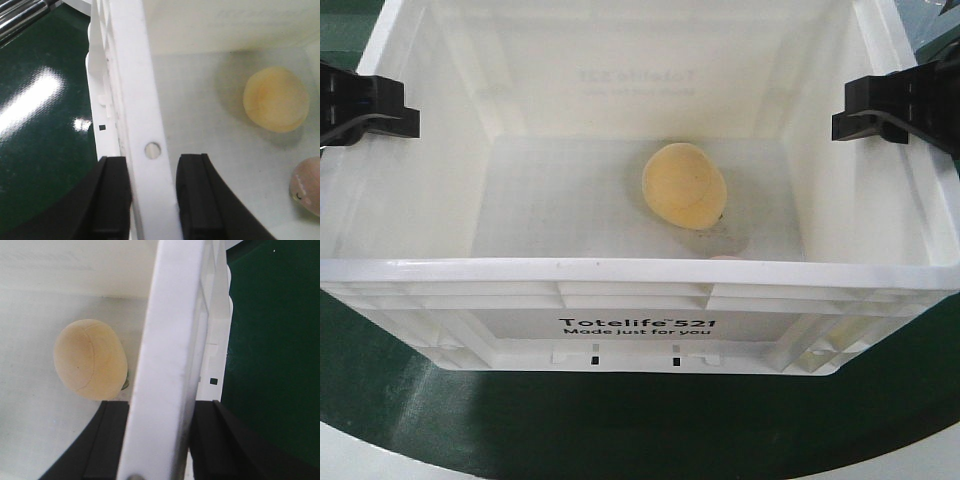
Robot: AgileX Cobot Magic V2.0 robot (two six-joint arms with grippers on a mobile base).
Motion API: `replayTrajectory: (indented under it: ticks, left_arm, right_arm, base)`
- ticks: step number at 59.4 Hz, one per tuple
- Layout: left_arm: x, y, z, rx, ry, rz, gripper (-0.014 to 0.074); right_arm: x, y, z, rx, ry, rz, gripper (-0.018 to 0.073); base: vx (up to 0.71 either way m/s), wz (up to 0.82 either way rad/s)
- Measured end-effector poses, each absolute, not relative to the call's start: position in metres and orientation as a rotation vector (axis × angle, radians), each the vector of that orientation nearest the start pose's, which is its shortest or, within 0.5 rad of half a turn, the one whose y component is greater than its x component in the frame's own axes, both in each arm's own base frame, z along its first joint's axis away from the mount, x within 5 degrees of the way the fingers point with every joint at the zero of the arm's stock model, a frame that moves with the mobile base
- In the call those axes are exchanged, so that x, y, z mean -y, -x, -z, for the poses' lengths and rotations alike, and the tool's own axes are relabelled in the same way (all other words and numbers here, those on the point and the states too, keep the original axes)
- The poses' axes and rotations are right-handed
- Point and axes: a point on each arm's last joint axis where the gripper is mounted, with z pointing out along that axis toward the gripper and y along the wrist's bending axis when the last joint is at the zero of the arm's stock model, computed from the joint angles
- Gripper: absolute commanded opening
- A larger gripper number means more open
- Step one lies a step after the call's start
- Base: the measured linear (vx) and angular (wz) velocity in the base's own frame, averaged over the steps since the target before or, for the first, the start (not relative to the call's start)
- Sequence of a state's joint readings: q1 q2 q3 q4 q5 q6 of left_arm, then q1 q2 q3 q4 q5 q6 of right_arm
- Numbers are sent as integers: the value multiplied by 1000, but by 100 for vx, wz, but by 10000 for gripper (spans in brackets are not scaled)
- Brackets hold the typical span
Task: Place moving items into box and shelve
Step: 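Close both grippers on the rims and lift the crate, then hold the crate raised with both grippers while the base drives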
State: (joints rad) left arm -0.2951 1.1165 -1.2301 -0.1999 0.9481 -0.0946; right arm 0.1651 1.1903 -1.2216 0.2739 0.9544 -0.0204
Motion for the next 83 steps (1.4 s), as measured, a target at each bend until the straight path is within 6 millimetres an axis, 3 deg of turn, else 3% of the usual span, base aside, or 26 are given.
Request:
replayTrajectory:
  ticks: [15, 83]
  left_arm:
    - [76, -196, -412, -2302, -178, 459, -7]
    - [76, -195, -411, -2307, -172, 466, -6]
  right_arm:
    - [-58, -225, -392, -2376, 138, -413, -6]
    - [-58, -225, -392, -2377, 140, -412, -6]
  base:
    - [0, 0]
    - [0, 0]
